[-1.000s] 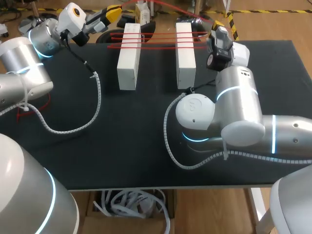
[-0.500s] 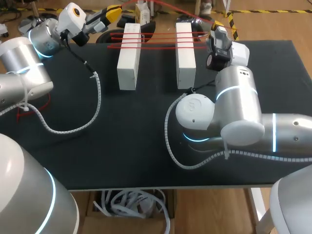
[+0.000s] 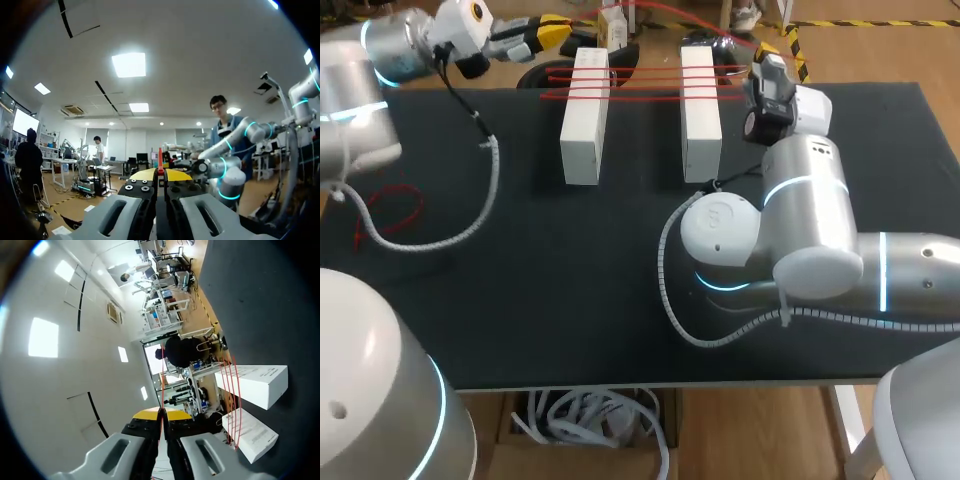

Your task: Grab the tape and strap the tape.

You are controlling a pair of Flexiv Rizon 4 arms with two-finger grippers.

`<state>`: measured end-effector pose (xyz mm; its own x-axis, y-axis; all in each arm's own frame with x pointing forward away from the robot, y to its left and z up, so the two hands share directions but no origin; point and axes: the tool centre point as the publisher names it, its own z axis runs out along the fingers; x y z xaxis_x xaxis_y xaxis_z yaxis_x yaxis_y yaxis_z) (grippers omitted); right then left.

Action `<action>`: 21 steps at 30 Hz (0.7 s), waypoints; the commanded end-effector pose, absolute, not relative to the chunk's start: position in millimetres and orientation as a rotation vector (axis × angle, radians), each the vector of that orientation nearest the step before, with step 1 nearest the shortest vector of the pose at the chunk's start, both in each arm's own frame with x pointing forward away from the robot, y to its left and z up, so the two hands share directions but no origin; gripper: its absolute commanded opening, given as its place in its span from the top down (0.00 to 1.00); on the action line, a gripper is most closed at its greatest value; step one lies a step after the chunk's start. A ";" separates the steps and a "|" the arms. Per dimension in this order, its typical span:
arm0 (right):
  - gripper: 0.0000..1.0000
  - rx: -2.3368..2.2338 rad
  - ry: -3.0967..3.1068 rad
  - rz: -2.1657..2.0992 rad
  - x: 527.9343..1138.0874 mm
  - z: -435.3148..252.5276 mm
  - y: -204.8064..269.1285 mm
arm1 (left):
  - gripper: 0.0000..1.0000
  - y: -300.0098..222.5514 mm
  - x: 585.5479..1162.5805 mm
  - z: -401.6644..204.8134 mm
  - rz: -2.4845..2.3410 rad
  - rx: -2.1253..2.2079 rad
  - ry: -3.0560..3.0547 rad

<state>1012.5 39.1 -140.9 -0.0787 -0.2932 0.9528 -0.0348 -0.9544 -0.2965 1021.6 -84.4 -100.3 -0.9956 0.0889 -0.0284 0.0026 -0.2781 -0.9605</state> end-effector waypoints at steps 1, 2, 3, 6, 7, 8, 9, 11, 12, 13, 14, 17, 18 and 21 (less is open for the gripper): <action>1.00 -2.010 0.362 -2.150 1012.0 -138.3 38.7 | 1.00 -80.2 1021.6 -87.0 1.752 -0.247 -2.578; 1.00 -2.010 0.362 -2.150 1012.0 -138.3 38.7 | 1.00 -80.2 1021.6 -87.0 1.752 -0.247 -2.578; 1.00 -2.010 0.362 -2.150 1012.0 -138.3 38.7 | 1.00 -80.2 1021.6 -87.0 1.752 -0.247 -2.578; 1.00 -2.010 0.362 -2.150 1012.0 -138.3 38.7 | 1.00 -80.2 1021.6 -87.0 1.752 -0.247 -2.578; 1.00 -2.010 0.362 -2.150 1012.0 -138.3 38.7 | 1.00 -80.2 1021.6 -87.0 1.752 -0.247 -2.578; 1.00 -2.010 0.362 -2.150 1012.0 -138.3 38.7 | 1.00 -80.2 1021.6 -87.0 1.752 -0.247 -2.578; 1.00 -2.010 0.362 -2.150 1012.0 -138.3 38.7 | 1.00 -80.2 1021.6 -87.0 1.752 -0.247 -2.578; 1.00 -2.010 0.362 -2.150 1012.0 -138.3 38.7 | 1.00 -80.2 1021.6 -87.0 1.752 -0.247 -2.578; 1.00 -2.010 0.362 -2.150 1012.0 -138.3 38.7 | 1.00 -80.2 1021.6 -87.0 1.752 -0.247 -2.578; 1.00 -2.010 0.362 -2.150 1012.0 -138.3 38.7 | 1.00 -80.2 1021.6 -87.0 1.752 -0.247 -2.578; 1.00 -2.010 0.362 -2.150 1012.0 -138.3 38.7 | 1.00 -83.5 1023.3 -86.3 1.650 -0.271 -2.606; 1.00 -2.010 0.362 -2.150 1012.0 -138.3 38.7 | 1.00 -92.1 1023.7 -84.9 1.358 -0.270 -2.708; 1.00 -2.010 0.362 -2.150 1012.0 -138.3 38.7 | 1.00 -94.7 1023.2 -85.2 1.257 -0.263 -2.743; 1.00 -2.010 0.362 -2.150 1012.0 -138.3 38.7 | 1.00 -98.0 1020.7 -85.3 1.084 -0.234 -2.810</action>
<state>1012.5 39.1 -140.8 -0.0785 -0.2932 0.9528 -0.0349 -0.9544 -0.2965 1017.2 -93.4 -91.5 -0.9843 0.1747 -0.0251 0.0730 0.2737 -0.9590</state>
